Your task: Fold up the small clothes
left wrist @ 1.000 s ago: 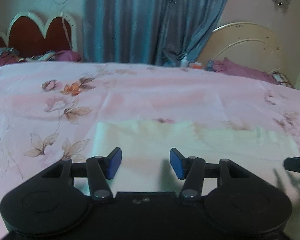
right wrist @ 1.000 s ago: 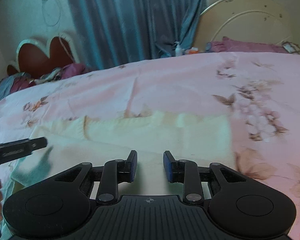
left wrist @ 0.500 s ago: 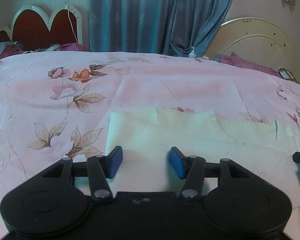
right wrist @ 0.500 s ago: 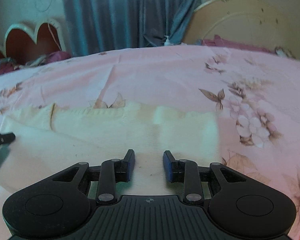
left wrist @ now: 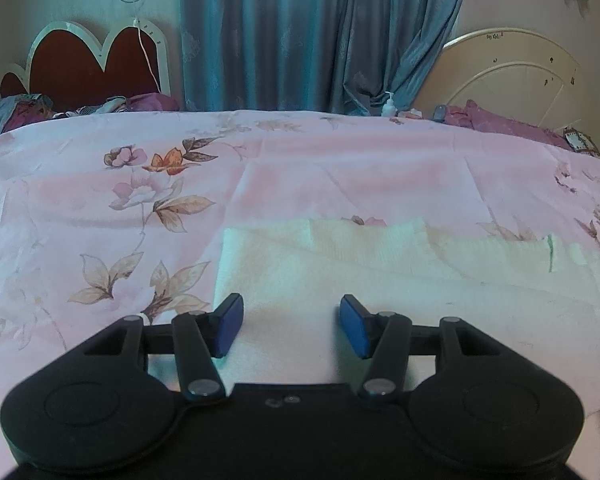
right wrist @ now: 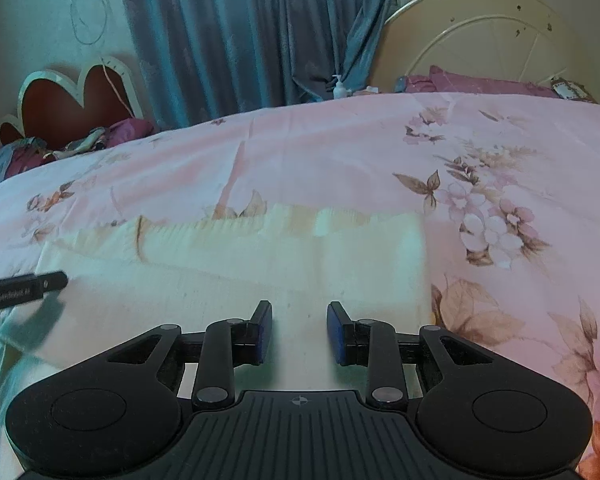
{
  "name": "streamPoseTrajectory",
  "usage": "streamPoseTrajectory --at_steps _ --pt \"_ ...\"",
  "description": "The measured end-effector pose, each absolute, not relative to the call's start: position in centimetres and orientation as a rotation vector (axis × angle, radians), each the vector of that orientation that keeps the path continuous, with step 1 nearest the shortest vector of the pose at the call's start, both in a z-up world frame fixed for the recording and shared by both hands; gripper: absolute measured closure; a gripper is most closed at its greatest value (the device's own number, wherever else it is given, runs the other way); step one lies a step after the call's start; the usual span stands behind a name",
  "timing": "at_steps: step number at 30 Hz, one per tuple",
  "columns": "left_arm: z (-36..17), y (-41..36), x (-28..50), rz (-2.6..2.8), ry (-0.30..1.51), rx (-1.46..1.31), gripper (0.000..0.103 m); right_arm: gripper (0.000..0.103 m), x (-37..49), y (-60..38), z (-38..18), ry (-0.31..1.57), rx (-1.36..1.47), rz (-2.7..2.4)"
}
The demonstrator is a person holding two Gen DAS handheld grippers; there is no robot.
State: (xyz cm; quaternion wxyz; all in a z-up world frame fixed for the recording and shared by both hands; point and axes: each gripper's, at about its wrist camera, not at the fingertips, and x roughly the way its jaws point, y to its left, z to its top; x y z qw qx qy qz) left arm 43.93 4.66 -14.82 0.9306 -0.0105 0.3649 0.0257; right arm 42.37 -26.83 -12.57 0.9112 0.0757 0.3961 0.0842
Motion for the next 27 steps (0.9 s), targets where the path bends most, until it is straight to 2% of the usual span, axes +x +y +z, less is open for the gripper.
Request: streamPoseTrajectory --at_steps 8,13,27 --pt "-13.4 3.0 40.9 -0.015 0.717 -0.007 0.05 0.073 40.8 -25.3 -12.4 0.815 0.131 0.22" --pt "-14.4 1.5 38.7 -0.055 0.745 0.028 0.05 0.073 40.2 -24.3 -13.1 0.832 0.084 0.237" --pt "-15.5 1.4 38.2 -0.036 0.757 0.056 0.048 0.073 39.5 -26.8 -14.7 0.815 0.023 0.13"
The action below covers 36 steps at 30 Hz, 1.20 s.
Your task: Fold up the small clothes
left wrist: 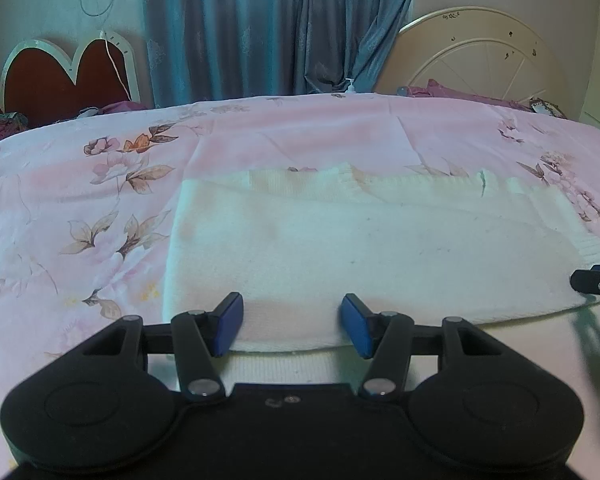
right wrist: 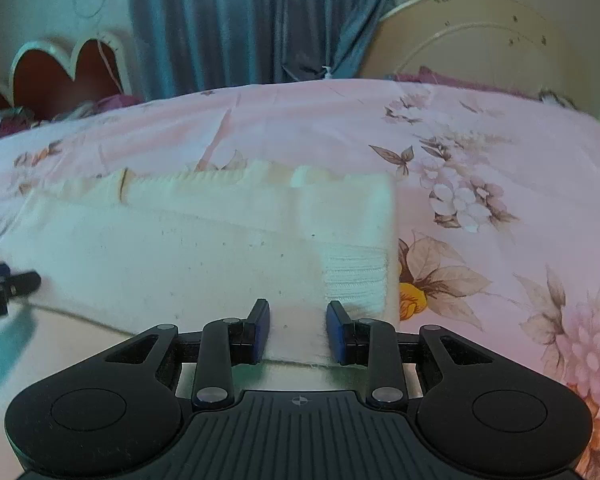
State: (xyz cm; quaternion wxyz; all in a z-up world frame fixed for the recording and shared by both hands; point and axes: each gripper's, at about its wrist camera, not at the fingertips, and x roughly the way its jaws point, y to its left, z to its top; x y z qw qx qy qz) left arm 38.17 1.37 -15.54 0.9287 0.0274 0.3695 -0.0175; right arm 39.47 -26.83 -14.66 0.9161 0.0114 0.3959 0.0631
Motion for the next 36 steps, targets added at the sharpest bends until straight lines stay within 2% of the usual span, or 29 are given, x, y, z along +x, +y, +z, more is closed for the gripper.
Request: streamPoseTrajectory --at_steps 11,18,27,36 --pt "-15.3 0.3 38.6 0.005 0.78 0.098 0.047 0.07 40.3 -27.1 -15.0 0.83 -0.021 0.197" --pt "-13.4 0.0 36.5 0.036 0.783 0.088 0.046 0.07 39.3 -27.6 -13.4 0.837 0.028 0.262" --pt "-11.1 0.6 30.3 -0.021 0.782 0.068 0.045 0.07 32.6 -27.2 -11.4 0.839 0.091 0.316" --pt "-11.2 2.7 22.4 -0.089 0.813 0.038 0.041 0.07 23.5 -26.3 -10.6 0.858 0.067 0.271"
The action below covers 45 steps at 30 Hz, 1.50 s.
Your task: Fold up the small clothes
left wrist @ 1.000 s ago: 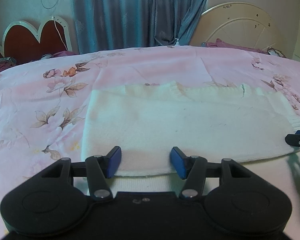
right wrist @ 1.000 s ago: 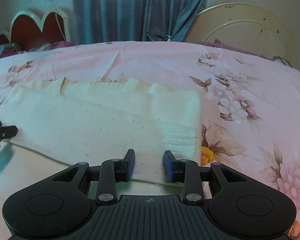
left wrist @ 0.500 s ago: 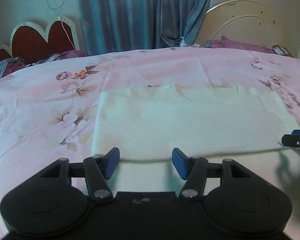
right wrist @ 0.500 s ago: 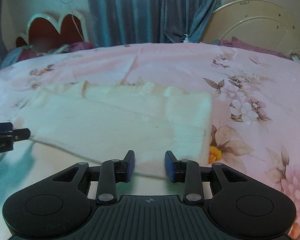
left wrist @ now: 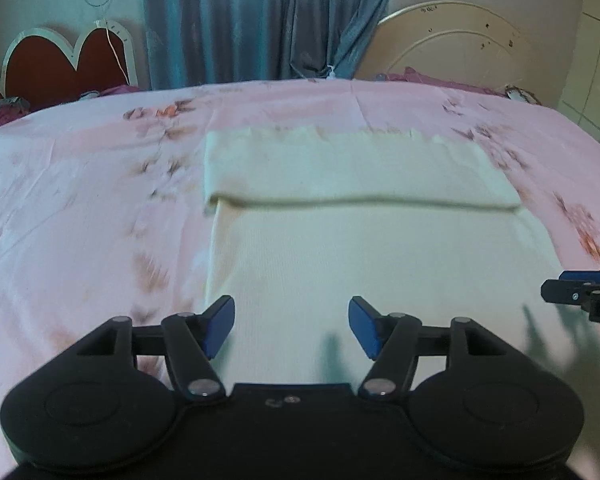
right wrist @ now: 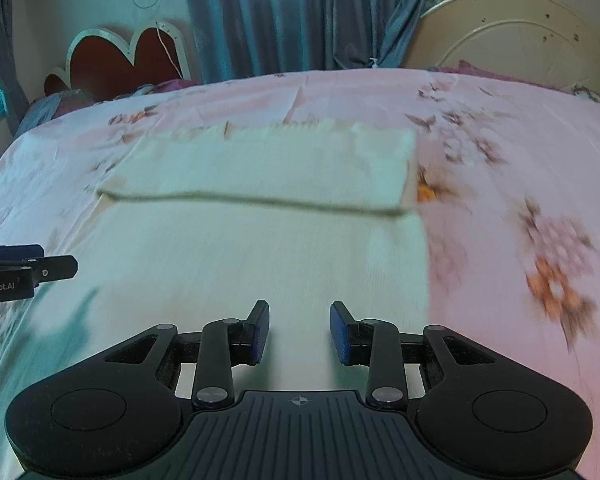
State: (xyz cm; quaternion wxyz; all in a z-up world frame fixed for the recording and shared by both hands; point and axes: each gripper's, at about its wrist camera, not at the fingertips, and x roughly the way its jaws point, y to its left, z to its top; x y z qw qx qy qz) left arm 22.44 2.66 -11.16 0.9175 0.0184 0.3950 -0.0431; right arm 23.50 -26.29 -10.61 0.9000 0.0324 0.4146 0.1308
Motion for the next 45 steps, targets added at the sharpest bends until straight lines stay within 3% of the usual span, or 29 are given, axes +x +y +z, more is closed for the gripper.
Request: streamPoseTrajectory --at_steps 7,9,10,27,39,44,45 --pt "-11.3 4.1 17.9 -0.104 0.834 0.004 0.028 0.068 18.0 -25.1 -10.1 0.859 0.063 0.238" --pt "-11.3 4.1 17.0 -0.112 0.835 0.014 0.027 0.036 16.7 -25.1 -9.8 0.844 0.071 0.222" --pt "-11.3 4.1 16.6 -0.114 0.836 0.017 0.026 0.033 16.0 -25.0 -9.6 0.827 0.068 0.212" --pt "-13.0 8.4 9.5 -0.114 0.896 -0.063 0.031 0.033 8.4 -27.2 -10.1 0.848 0.044 0.094" --pt "-14.1 9.3 6.4 -0.183 0.943 -0.143 0.048 0.033 5.1 -29.6 -12.1 0.921 0.081 -0.02" --pt "-14.2 9.4 6.2 -0.223 0.97 -0.181 0.073 0.033 4.1 -30.2 -12.7 0.951 0.157 -0.019" --pt "-14.3 9.4 6.2 -0.234 0.976 -0.19 0.079 0.04 4.0 -30.2 -12.6 0.953 0.167 -0.018"
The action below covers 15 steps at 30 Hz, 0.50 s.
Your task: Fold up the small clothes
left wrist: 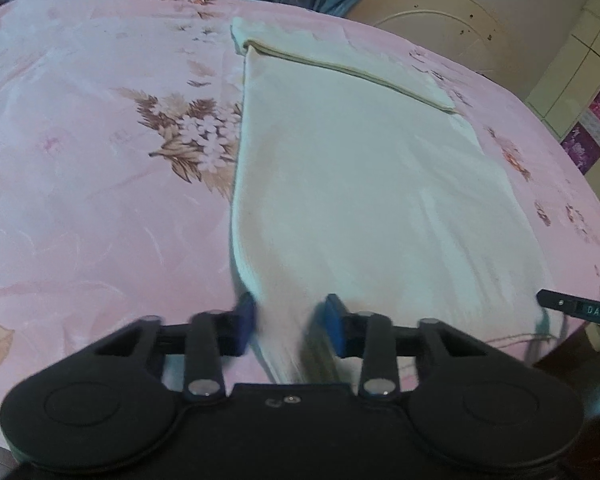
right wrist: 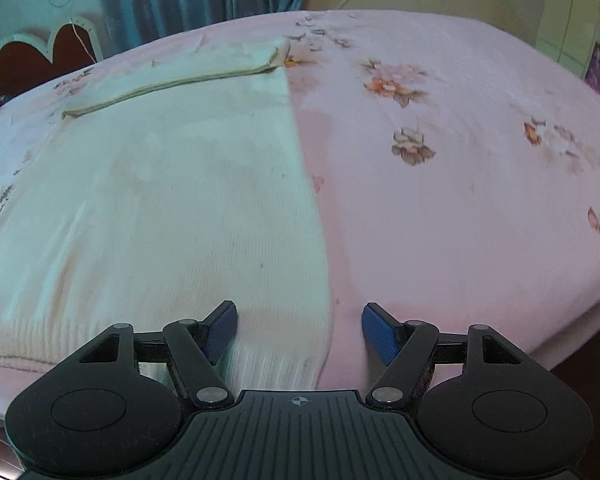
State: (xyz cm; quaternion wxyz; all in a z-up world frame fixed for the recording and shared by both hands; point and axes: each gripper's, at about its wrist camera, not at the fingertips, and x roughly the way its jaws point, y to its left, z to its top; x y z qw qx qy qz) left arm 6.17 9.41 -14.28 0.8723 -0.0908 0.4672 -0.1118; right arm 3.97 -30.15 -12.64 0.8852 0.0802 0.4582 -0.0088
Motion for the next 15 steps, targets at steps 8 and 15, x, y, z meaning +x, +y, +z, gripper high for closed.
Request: streamPoseTrajectory --at_steps 8,15 --pt "-14.1 9.4 6.8 -0.284 0.98 -0.258 0.095 0.098 4.3 -30.3 -11.9 0.978 0.253 0.05" --pt "-10.9 9.4 8.5 -0.307 0.859 -0.267 0.096 0.098 5.5 -30.5 -9.3 0.906 0.316 0.119"
